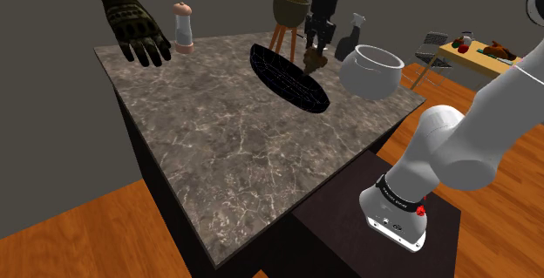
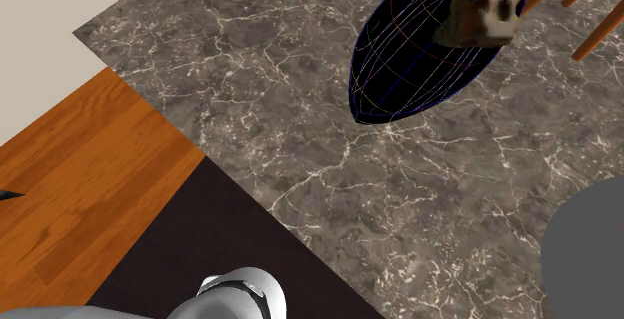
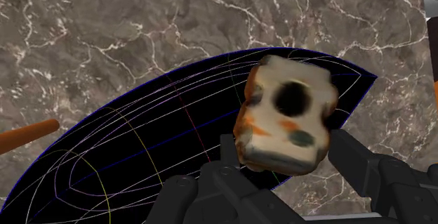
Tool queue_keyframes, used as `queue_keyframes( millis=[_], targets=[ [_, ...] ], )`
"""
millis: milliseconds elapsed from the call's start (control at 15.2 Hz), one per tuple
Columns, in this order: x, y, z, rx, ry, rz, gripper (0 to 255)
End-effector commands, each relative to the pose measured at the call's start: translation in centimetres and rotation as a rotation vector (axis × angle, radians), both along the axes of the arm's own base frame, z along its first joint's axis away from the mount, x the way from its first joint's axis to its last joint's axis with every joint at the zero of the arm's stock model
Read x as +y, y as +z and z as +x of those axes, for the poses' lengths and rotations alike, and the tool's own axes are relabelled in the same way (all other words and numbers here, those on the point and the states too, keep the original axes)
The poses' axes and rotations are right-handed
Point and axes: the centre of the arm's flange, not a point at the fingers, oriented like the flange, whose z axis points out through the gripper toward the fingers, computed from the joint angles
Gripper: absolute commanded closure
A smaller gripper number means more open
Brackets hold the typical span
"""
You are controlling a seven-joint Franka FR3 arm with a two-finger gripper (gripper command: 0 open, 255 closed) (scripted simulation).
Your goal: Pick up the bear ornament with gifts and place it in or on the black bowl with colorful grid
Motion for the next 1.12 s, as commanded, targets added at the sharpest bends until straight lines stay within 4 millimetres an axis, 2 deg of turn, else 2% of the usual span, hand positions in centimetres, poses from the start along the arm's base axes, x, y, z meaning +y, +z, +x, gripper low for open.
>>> queue_keyframes(
  millis=[0, 132, 792, 1056],
  targets=[
    [0.5, -0.1, 2.5, 0.000, 0.000, 0.000, 255],
    [1.0, -0.2, 5.8, 0.000, 0.000, 0.000, 255],
    [1.0, -5.5, 5.8, 0.000, 0.000, 0.000, 255],
    [1.0, -5.9, 5.8, 0.000, 0.000, 0.000, 255]
  ],
)
